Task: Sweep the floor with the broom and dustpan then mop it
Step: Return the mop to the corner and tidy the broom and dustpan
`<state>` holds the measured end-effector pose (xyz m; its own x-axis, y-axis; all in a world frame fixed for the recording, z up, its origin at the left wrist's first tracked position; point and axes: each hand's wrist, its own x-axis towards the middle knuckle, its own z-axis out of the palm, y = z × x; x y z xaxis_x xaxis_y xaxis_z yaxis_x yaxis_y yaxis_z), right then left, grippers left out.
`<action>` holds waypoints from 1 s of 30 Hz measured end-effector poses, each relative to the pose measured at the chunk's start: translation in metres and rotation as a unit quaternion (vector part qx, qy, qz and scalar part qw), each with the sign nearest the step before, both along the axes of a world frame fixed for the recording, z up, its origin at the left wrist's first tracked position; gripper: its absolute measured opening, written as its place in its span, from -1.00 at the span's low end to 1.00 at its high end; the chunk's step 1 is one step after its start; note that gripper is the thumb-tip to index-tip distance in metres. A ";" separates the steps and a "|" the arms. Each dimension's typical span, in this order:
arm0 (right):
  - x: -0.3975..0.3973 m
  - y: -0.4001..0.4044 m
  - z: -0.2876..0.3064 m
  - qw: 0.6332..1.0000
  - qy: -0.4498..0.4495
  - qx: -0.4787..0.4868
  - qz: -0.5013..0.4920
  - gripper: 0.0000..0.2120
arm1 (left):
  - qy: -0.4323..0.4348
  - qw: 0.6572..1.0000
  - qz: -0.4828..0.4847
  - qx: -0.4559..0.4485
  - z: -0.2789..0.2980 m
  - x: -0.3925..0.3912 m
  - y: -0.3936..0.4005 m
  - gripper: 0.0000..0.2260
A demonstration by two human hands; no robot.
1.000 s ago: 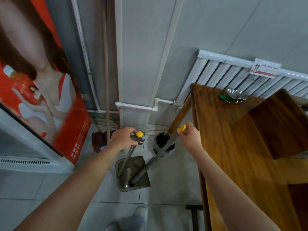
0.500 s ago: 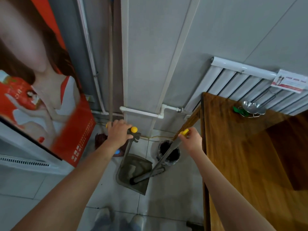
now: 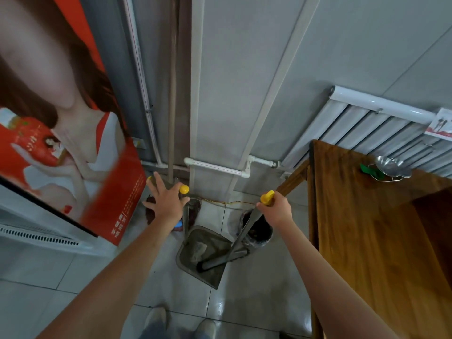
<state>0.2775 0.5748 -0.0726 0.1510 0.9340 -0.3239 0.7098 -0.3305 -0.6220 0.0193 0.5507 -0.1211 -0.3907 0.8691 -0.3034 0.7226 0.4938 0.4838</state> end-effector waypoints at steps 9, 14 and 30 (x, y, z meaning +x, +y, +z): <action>-0.010 0.011 -0.005 1.000 -0.020 -0.015 0.019 -0.76 | -0.228 0.955 0.162 0.102 0.001 0.022 -0.003 -0.36; -0.008 0.011 -0.007 1.000 -0.015 -0.016 0.018 -0.85 | -0.290 0.921 0.236 0.108 -0.002 0.021 0.003 -0.03; 0.040 0.012 0.037 0.996 -0.053 0.052 0.046 -0.78 | -0.289 0.934 0.155 0.144 0.028 0.084 0.023 0.03</action>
<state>0.3172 0.5873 -0.0354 0.0916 0.9732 -0.2107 0.7980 -0.1983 -0.5691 0.1034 0.5740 -0.0936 -0.4799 0.8199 -0.3122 0.1435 0.4244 0.8940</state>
